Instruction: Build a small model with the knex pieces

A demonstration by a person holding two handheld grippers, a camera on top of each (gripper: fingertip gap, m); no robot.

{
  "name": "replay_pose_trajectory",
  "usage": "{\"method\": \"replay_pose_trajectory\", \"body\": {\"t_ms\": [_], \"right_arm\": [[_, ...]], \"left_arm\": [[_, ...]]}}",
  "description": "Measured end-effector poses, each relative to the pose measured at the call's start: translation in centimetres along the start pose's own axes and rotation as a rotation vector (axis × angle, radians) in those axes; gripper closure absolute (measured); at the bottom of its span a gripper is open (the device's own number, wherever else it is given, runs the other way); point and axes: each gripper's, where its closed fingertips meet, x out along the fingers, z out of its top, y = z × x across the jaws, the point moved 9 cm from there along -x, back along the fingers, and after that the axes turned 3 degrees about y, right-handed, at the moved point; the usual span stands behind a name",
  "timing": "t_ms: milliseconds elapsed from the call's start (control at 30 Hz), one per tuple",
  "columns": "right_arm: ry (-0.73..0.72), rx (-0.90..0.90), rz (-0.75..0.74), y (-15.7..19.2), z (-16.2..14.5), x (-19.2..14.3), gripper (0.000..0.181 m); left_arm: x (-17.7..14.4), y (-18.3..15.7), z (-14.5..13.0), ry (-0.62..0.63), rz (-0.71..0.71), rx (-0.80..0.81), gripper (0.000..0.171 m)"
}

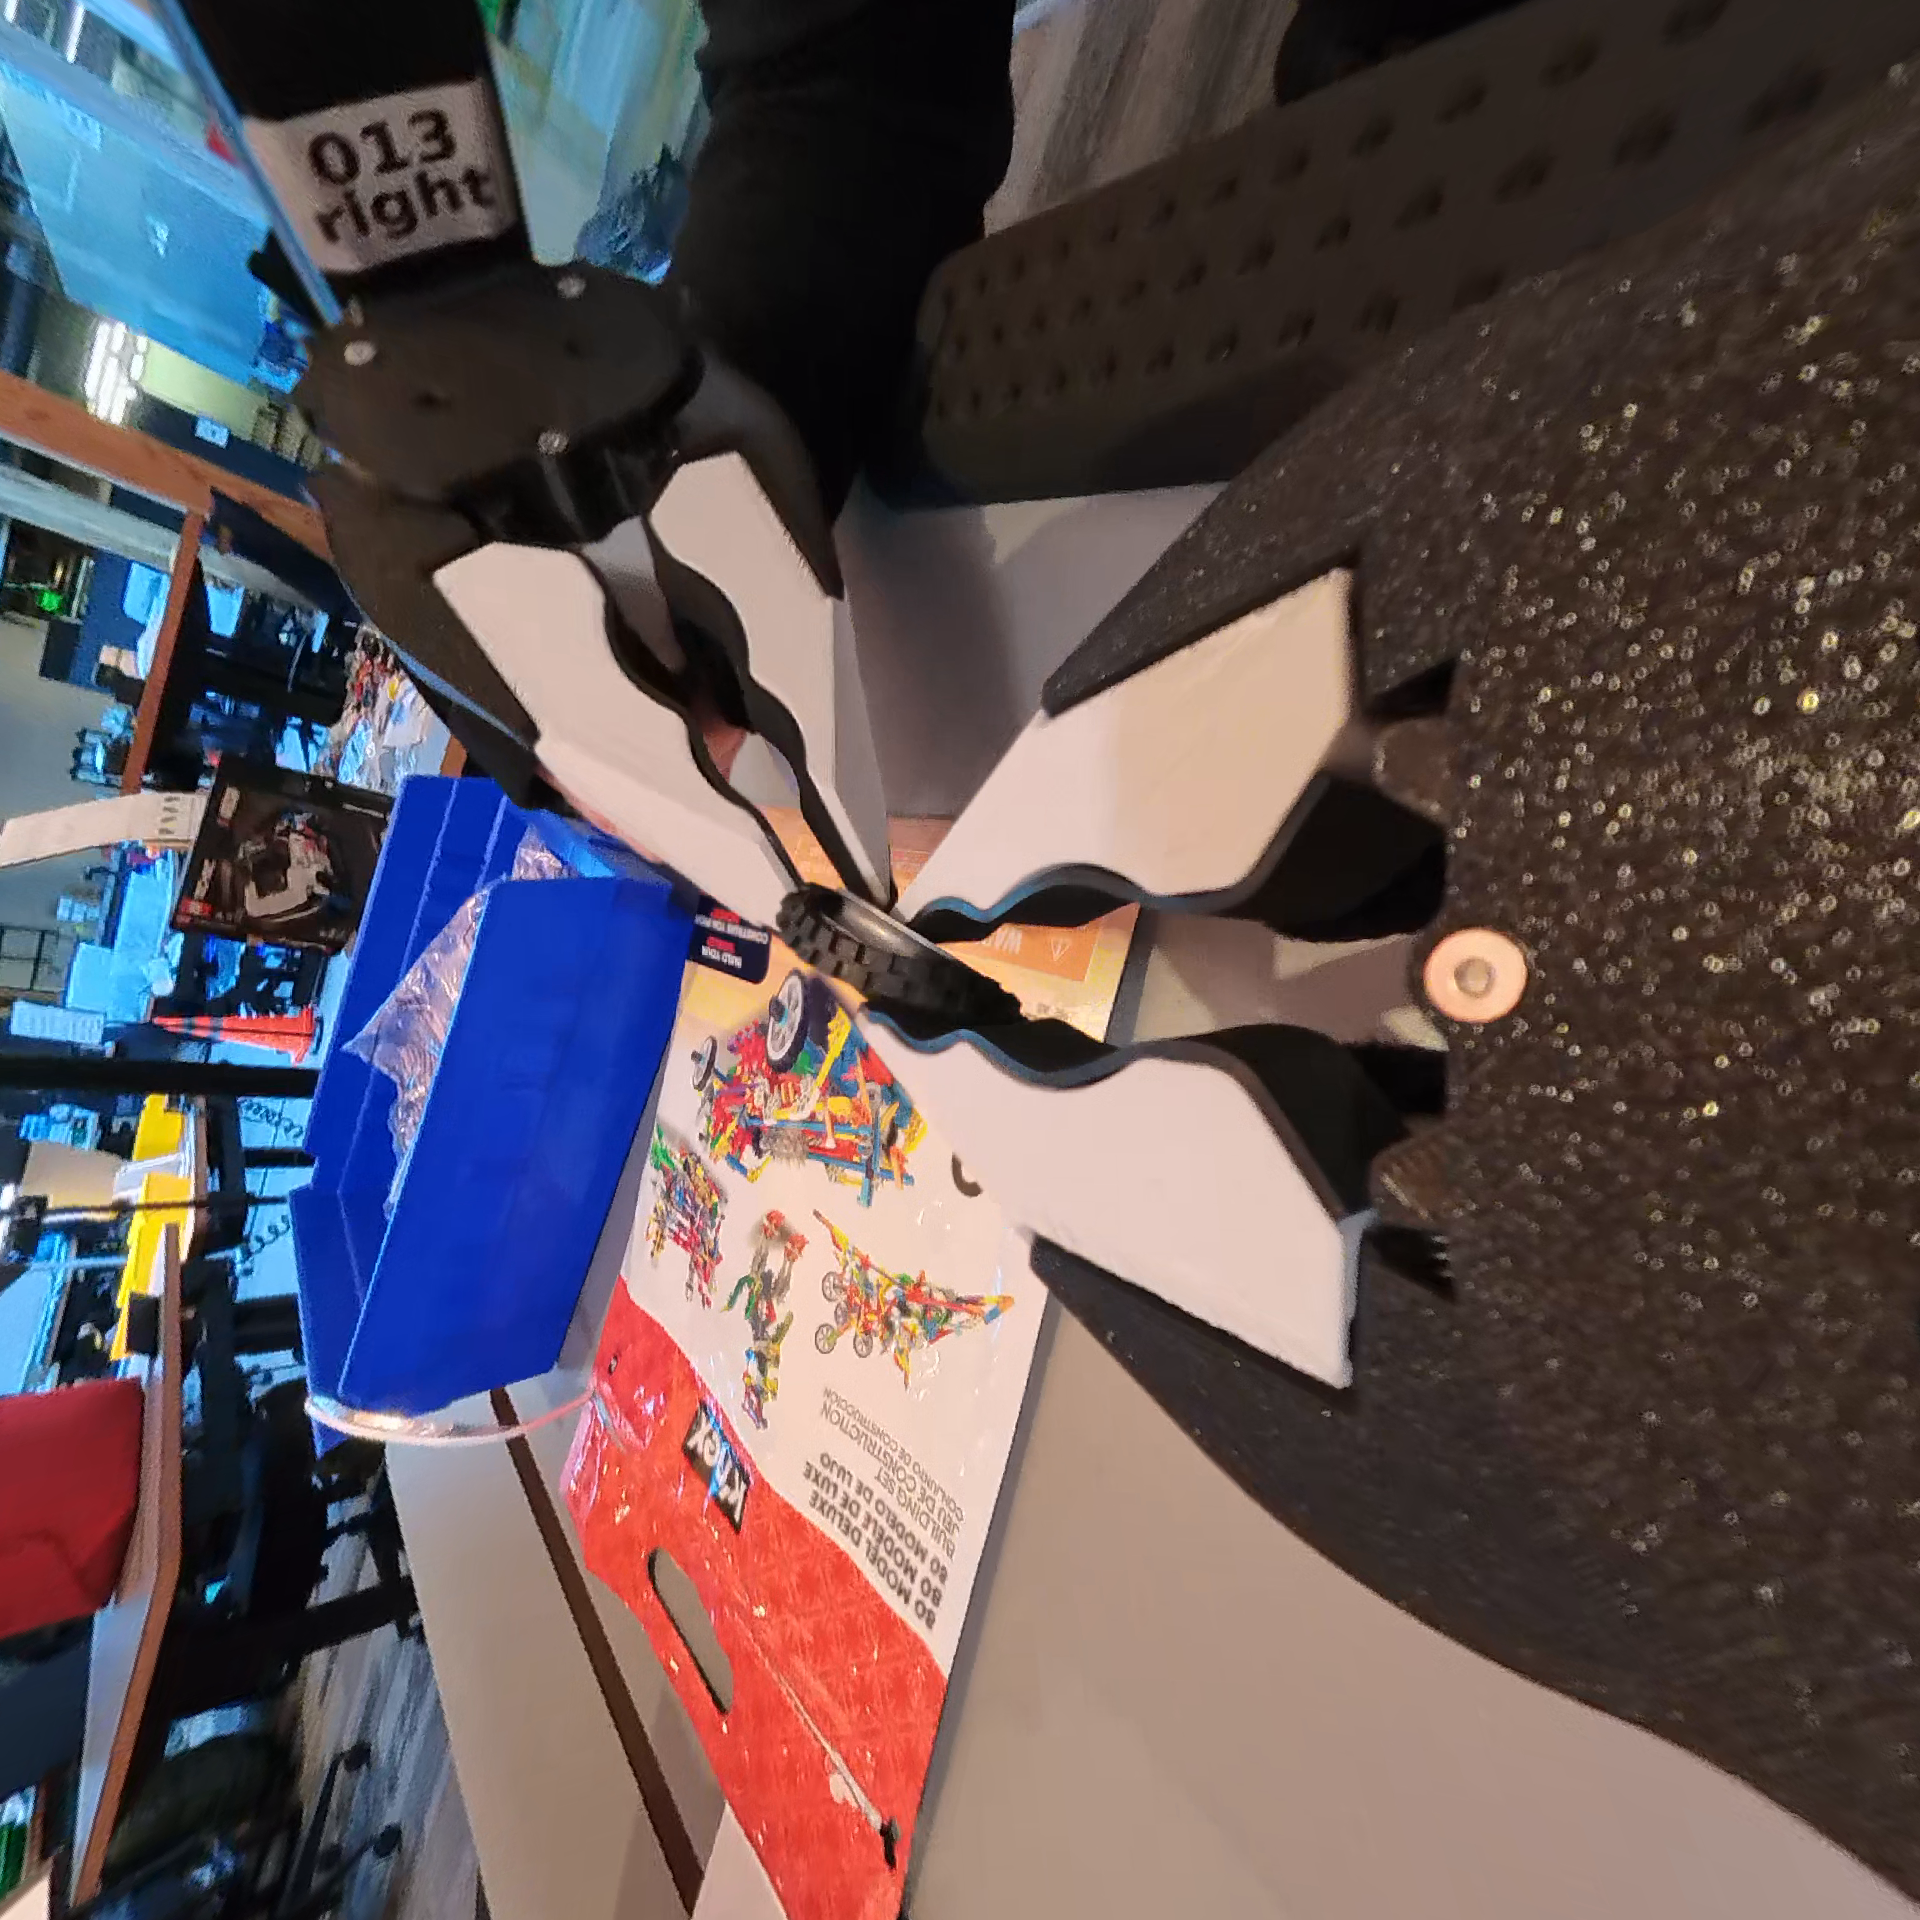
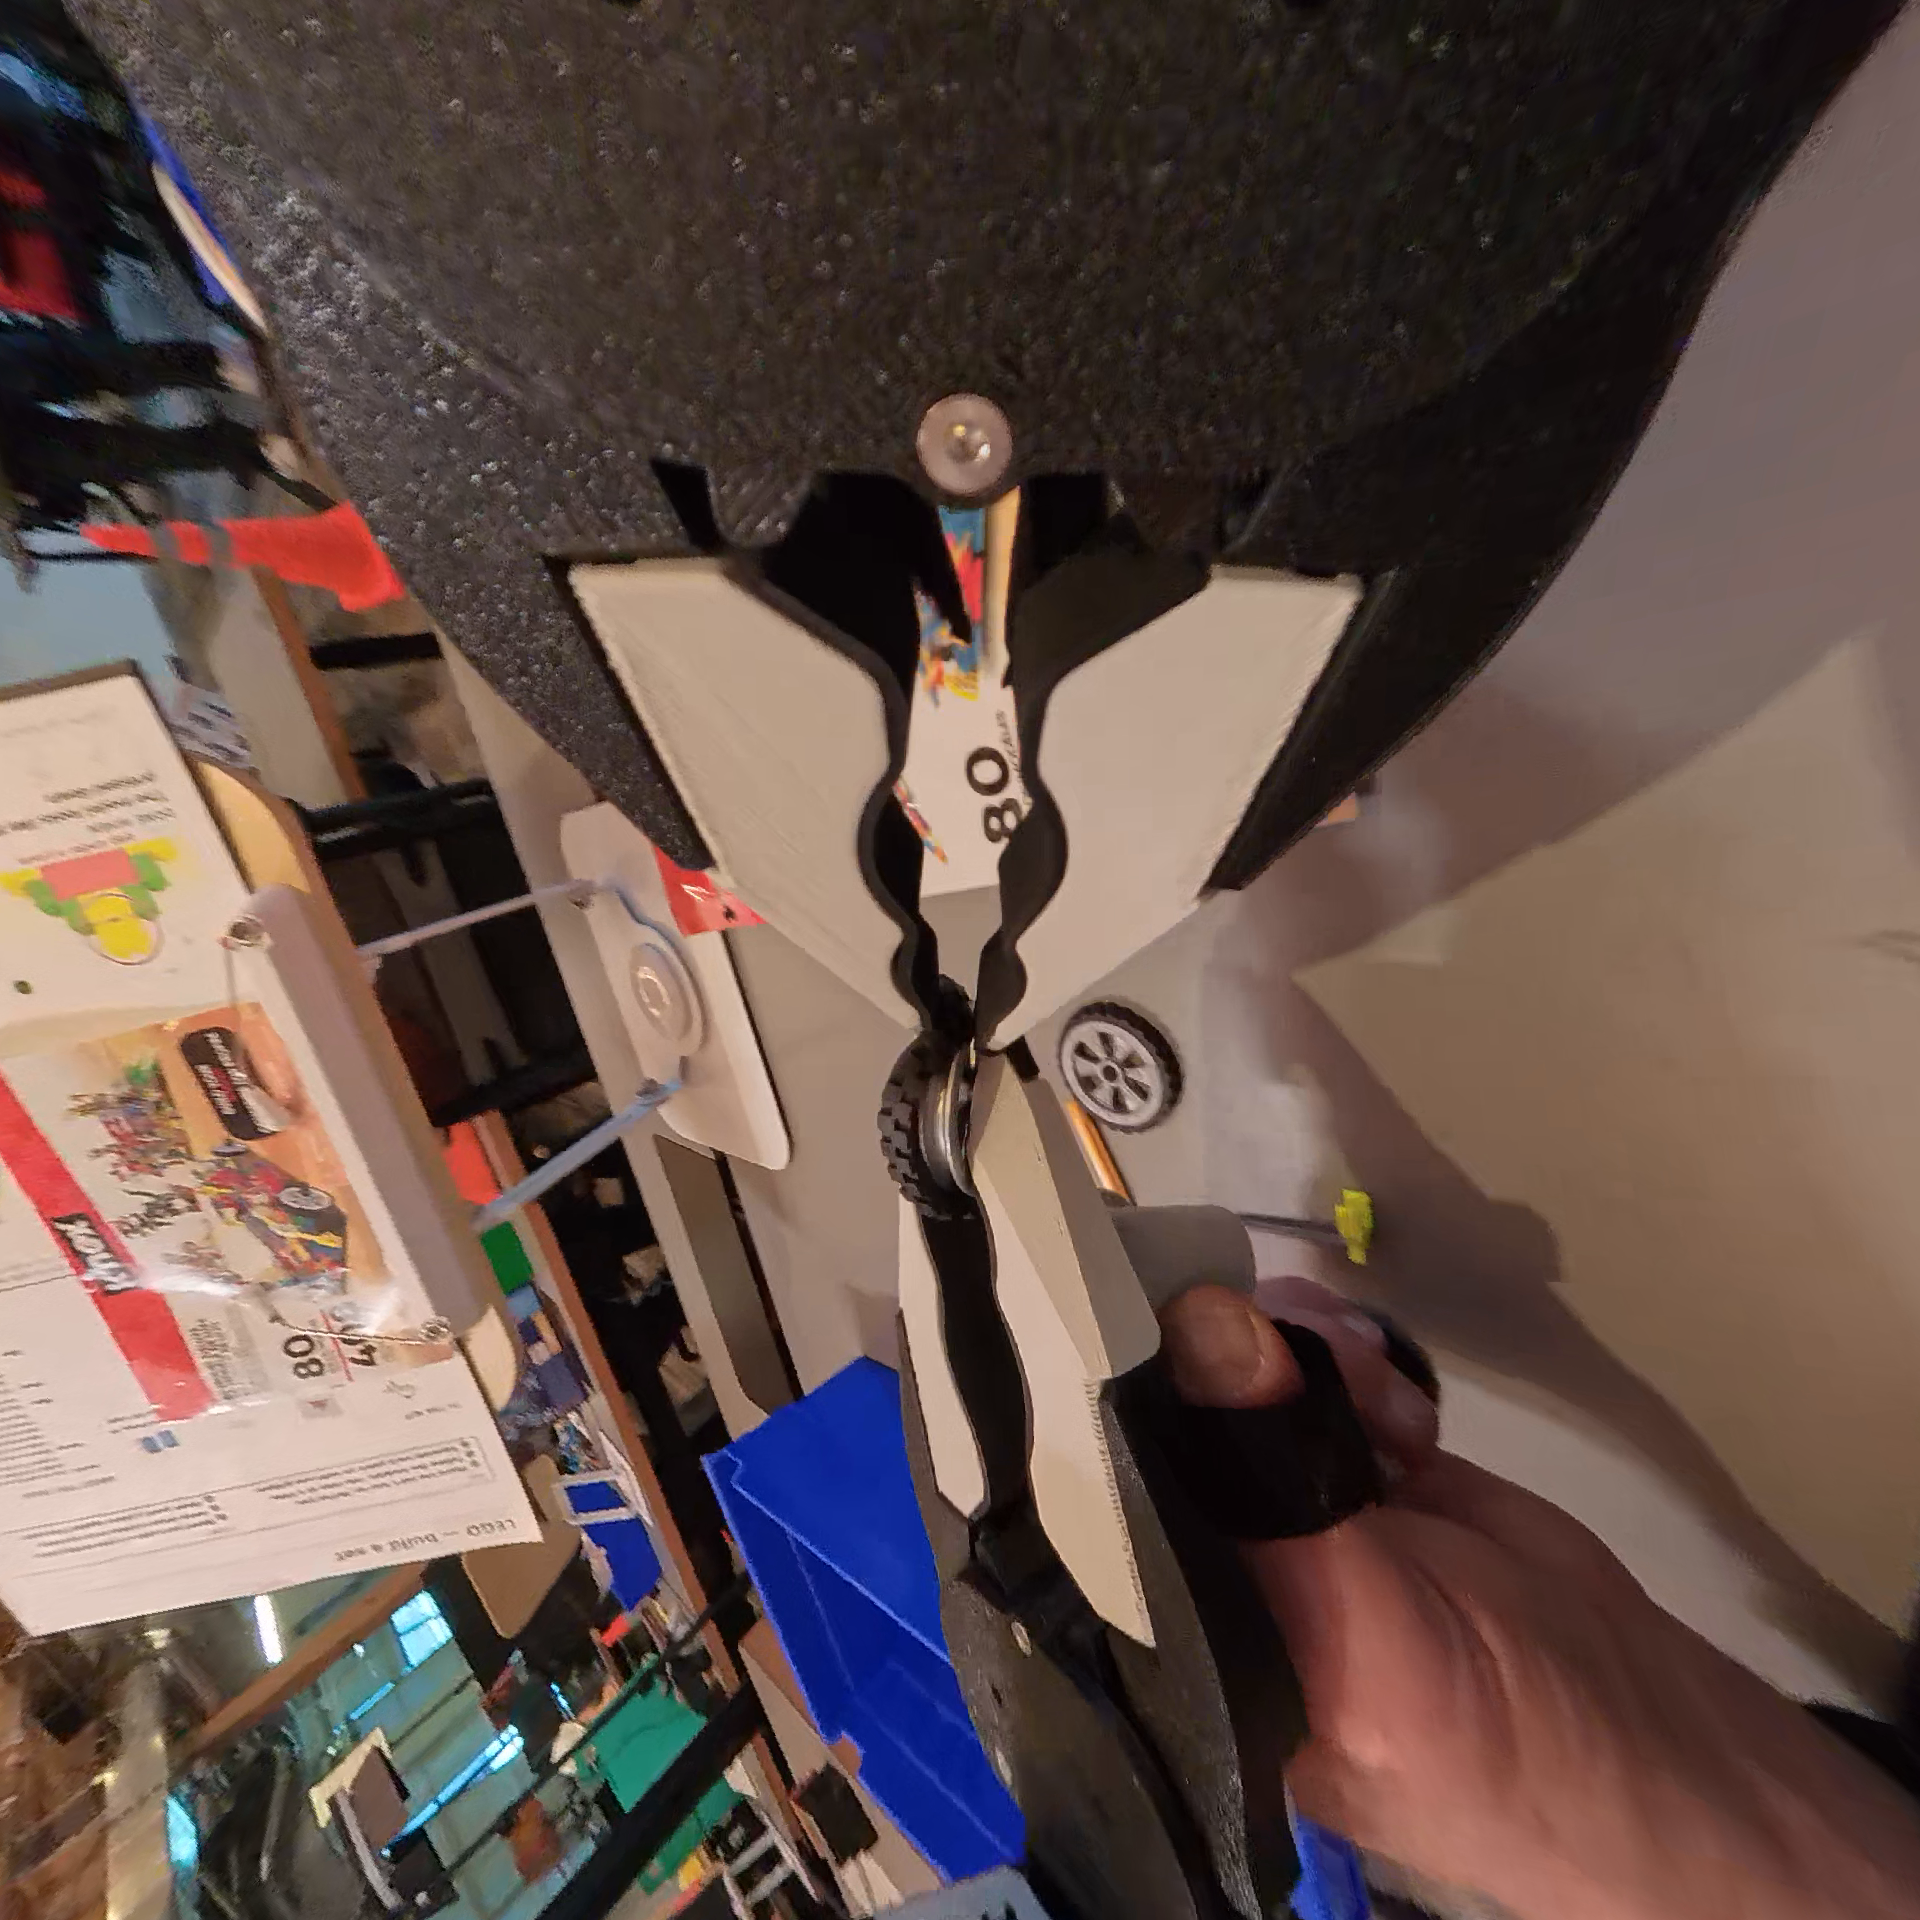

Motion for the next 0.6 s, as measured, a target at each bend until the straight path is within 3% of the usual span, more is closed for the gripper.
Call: {"method": "replay_pose_trajectory", "body": {"t_ms": [167,233,400,500,600], "right_arm": [[0.096,-0.143,-0.104,0.5,-0.2,0.7,0.176],[0.086,-0.111,-0.091,0.3,-0.3,0.9,0.175],[-0.022,0.108,0.107,-0.7,-1.3,0.5,0.174],[-0.057,0.153,0.227,-0.8,-1.7,0.2,0.175],[-0.115,0.167,0.35,-0.6,-1.8,-0.5,0.176]], "left_arm": [[0.6,0.6,-0.2,0.018,0.049,-0.042,0.166],[0.5,0.7,-0.1,0.045,0.064,0.013,0.166],[0.5,-0.4,0.2,0.168,0.07,0.265,0.167],[0.7,-1.2,0.2,0.213,0.053,0.364,0.167],[0.7,-2.0,-0.1,0.242,-0.049,0.471,0.167]]}}
